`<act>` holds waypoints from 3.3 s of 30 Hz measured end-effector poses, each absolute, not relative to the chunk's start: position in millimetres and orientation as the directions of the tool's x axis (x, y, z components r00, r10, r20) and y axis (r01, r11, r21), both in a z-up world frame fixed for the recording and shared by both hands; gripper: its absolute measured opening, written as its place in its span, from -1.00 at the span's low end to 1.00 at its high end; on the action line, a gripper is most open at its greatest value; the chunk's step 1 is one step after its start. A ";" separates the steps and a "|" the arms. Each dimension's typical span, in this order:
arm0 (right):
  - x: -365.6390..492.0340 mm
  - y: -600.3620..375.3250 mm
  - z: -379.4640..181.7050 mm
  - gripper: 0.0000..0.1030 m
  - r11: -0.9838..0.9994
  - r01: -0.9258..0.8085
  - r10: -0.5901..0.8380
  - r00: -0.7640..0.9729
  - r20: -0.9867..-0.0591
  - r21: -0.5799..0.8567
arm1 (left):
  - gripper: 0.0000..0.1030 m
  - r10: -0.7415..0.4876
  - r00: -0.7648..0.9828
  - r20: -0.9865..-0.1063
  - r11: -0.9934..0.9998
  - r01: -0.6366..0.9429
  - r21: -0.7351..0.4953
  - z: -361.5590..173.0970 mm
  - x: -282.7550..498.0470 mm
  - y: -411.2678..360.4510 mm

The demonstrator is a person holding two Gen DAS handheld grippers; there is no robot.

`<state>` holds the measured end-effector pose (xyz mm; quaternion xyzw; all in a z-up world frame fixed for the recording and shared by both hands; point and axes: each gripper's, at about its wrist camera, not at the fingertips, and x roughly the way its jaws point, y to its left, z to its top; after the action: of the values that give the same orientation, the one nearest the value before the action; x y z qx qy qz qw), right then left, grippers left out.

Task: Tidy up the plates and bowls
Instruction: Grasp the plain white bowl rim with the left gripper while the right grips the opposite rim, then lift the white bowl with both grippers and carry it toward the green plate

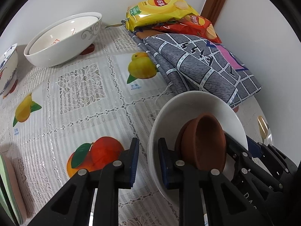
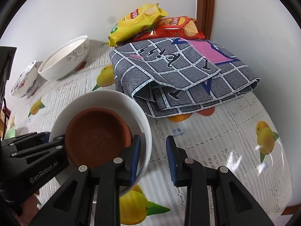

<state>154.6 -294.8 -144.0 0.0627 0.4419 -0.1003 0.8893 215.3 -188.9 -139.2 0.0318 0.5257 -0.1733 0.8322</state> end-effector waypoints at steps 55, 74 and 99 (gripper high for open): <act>119.8 -253.0 -103.2 -0.82 0.947 0.250 -0.011 0.647 -0.762 0.199 | -0.80 -0.240 0.478 -0.845 0.960 0.247 -0.133 -85.7 170.0 -139.8; 98.7 -186.2 -68.6 -0.82 0.968 0.179 0.006 0.682 -0.731 0.174 | -0.80 -0.229 0.534 -0.814 0.970 0.194 -0.145 -52.5 139.5 -77.2; 95.9 -111.5 -69.2 -0.82 0.984 0.082 0.061 0.684 -0.727 0.160 | -0.80 -0.176 0.562 -0.808 0.984 0.106 -0.140 -49.0 121.2 0.2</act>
<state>95.9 -111.5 -69.2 0.0903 0.3976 -0.0057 0.9131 121.2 0.2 -49.0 -0.0376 0.4612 -0.0798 0.8829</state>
